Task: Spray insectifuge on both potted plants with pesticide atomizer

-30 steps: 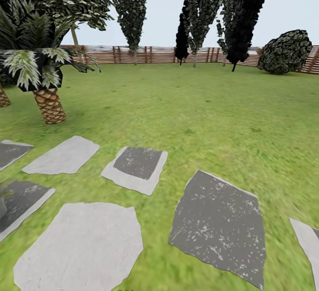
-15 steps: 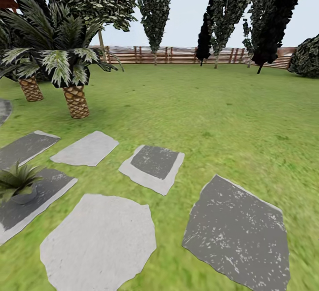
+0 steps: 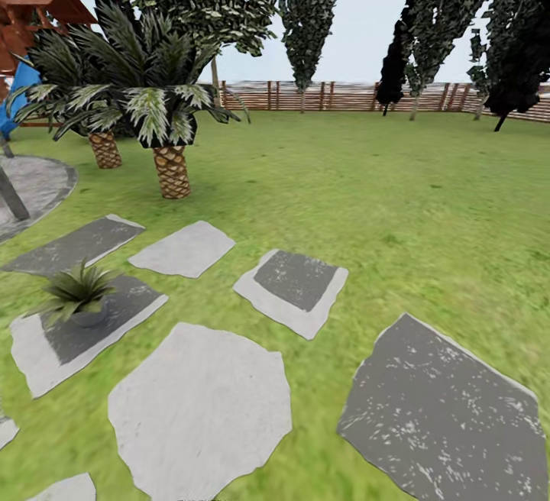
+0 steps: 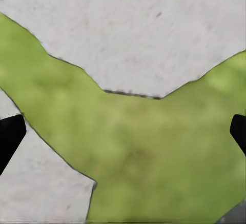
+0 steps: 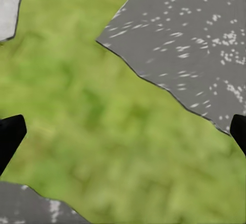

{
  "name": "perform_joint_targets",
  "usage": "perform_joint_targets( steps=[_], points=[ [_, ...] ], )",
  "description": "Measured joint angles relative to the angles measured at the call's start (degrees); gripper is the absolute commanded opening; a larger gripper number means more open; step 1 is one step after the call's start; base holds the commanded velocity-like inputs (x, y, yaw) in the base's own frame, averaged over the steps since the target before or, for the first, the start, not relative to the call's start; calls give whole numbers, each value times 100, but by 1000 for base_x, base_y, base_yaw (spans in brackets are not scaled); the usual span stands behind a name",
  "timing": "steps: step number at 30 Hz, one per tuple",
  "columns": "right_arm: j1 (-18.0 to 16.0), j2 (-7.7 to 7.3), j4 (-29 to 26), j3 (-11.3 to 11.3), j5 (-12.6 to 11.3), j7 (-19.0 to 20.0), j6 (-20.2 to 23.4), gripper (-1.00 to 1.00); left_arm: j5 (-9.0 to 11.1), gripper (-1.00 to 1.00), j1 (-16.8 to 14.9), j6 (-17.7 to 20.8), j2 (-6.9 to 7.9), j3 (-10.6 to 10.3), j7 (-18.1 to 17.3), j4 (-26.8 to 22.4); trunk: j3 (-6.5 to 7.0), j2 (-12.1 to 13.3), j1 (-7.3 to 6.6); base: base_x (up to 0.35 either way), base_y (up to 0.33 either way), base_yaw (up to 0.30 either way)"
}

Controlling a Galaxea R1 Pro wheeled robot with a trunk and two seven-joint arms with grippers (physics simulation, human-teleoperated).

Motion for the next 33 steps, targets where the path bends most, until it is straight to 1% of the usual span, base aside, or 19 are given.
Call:
perform_joint_targets(
  steps=[8,33],
  points=[
    [0,0,0,2,0,0,0,100,-8,100,-1,0,-7,0,0,0,26,0,0,0,0,267],
    [0,0,13,2,4,16,0,100,-16,100,-7,0,-9,0,-1,0,179,0,0,0,0,216]
  ],
)
